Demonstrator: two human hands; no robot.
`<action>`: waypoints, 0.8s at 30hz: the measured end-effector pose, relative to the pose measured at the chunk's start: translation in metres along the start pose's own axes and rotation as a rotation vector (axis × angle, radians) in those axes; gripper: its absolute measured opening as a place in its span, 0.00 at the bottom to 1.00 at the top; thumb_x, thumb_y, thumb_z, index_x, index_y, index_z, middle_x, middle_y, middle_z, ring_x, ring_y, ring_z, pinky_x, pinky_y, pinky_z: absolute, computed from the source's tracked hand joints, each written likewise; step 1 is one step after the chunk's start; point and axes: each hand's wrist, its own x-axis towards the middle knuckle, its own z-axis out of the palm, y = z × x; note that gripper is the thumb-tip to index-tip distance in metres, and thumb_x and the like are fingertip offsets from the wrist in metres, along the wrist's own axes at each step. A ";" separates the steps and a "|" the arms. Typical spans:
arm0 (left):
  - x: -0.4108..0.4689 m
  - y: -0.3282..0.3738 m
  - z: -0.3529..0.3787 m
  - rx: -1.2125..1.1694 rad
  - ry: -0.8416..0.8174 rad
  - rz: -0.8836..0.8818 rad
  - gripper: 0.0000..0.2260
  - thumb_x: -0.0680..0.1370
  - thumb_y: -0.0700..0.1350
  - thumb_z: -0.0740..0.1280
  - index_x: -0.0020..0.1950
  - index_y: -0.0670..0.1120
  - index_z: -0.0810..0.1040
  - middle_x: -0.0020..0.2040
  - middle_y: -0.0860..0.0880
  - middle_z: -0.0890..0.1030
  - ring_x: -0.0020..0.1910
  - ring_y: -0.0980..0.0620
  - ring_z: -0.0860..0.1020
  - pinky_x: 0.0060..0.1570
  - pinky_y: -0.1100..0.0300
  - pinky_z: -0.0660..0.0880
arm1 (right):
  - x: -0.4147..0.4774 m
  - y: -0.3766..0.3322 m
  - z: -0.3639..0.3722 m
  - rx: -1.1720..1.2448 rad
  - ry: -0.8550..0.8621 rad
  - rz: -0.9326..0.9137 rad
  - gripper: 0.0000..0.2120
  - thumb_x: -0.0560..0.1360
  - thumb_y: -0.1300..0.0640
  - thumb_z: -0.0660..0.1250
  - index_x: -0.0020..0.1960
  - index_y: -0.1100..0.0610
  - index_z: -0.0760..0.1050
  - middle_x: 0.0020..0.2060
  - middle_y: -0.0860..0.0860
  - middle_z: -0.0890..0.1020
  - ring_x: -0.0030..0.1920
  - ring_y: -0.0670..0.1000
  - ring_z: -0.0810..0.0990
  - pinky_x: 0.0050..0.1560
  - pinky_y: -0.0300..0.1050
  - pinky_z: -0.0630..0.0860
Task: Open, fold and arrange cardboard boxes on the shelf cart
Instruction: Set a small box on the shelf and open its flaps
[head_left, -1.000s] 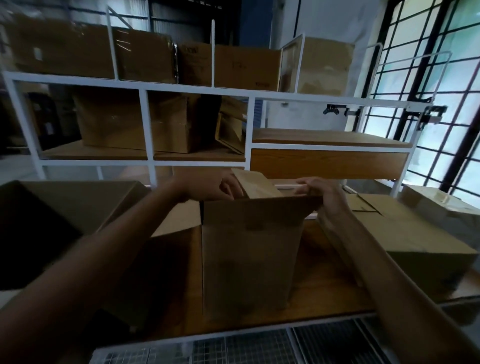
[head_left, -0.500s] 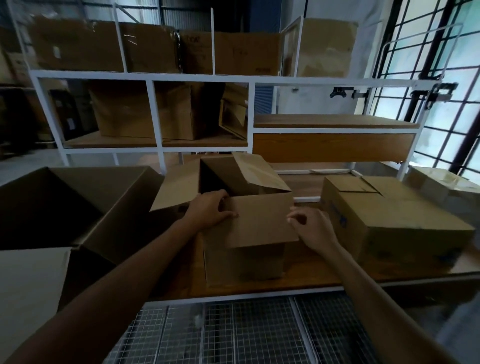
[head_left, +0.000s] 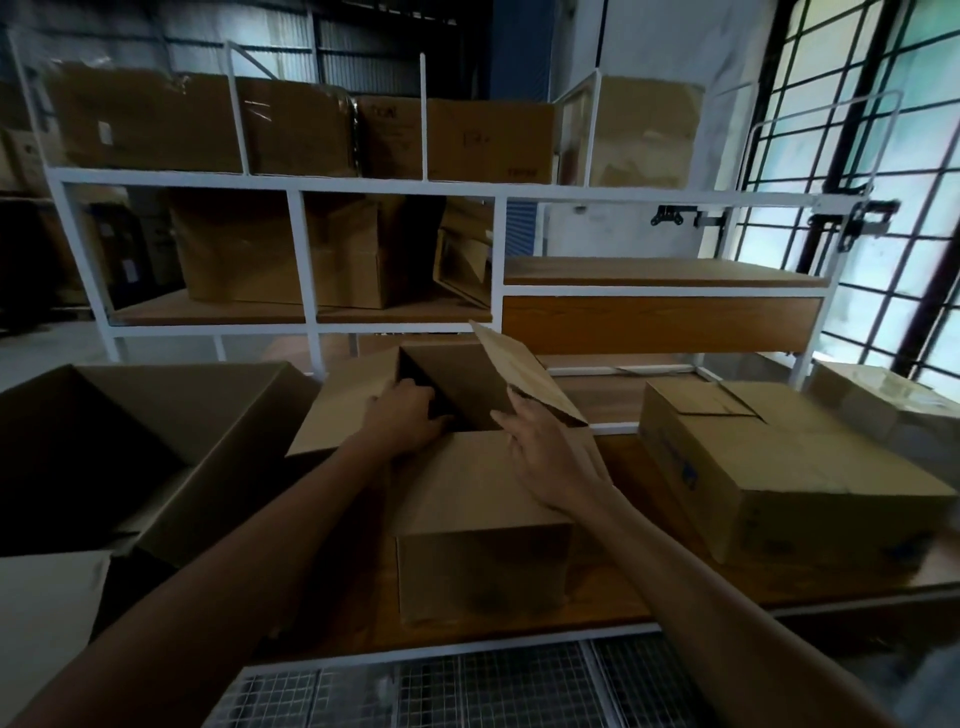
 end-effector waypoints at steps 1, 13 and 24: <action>0.007 -0.004 -0.001 -0.011 -0.025 -0.032 0.13 0.74 0.62 0.65 0.50 0.55 0.74 0.54 0.49 0.77 0.57 0.46 0.75 0.61 0.40 0.72 | 0.005 0.003 -0.001 -0.027 0.020 -0.005 0.20 0.82 0.56 0.56 0.74 0.54 0.68 0.78 0.56 0.59 0.78 0.55 0.57 0.76 0.56 0.59; 0.075 -0.055 0.031 -0.152 -0.124 -0.123 0.08 0.75 0.42 0.68 0.51 0.50 0.73 0.50 0.48 0.77 0.53 0.48 0.76 0.56 0.53 0.72 | 0.039 0.064 -0.008 -0.052 -0.002 0.476 0.11 0.79 0.52 0.61 0.58 0.54 0.75 0.50 0.52 0.80 0.47 0.49 0.77 0.43 0.46 0.71; 0.111 -0.092 0.041 -0.287 -0.076 -0.168 0.11 0.76 0.45 0.68 0.58 0.50 0.73 0.51 0.48 0.78 0.50 0.50 0.78 0.52 0.50 0.76 | 0.038 0.047 0.025 0.140 0.209 0.630 0.10 0.83 0.55 0.56 0.58 0.53 0.75 0.46 0.48 0.79 0.36 0.42 0.71 0.32 0.35 0.62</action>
